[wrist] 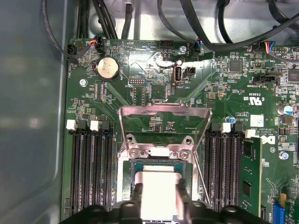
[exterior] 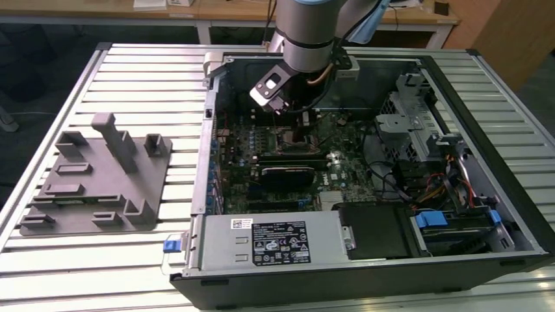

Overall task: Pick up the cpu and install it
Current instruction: 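Place the cpu into insertion slot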

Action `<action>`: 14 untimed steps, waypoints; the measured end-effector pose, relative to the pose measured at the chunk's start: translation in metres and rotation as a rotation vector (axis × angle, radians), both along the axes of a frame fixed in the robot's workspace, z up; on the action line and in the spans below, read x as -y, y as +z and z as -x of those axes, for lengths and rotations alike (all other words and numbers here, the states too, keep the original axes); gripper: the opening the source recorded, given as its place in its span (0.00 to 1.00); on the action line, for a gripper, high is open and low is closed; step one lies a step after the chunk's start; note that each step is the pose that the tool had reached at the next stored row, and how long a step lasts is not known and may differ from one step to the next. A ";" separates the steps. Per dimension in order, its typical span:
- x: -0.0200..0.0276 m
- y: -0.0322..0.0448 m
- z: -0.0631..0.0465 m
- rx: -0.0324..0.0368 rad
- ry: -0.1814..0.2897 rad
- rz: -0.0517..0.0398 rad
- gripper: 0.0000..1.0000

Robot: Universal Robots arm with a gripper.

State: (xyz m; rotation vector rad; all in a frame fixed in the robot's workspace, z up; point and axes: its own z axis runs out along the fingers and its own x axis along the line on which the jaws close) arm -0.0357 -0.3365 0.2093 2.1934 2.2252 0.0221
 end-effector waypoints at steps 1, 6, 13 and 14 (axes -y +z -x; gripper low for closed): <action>0.0000 0.0001 0.000 0.0000 0.000 0.0000 0.36; 0.0000 0.0006 0.000 0.0000 0.000 0.0001 0.19; 0.0000 0.0010 0.000 0.0000 0.000 0.0000 0.11; 0.0000 0.0005 0.000 0.0015 0.000 -0.0002 0.11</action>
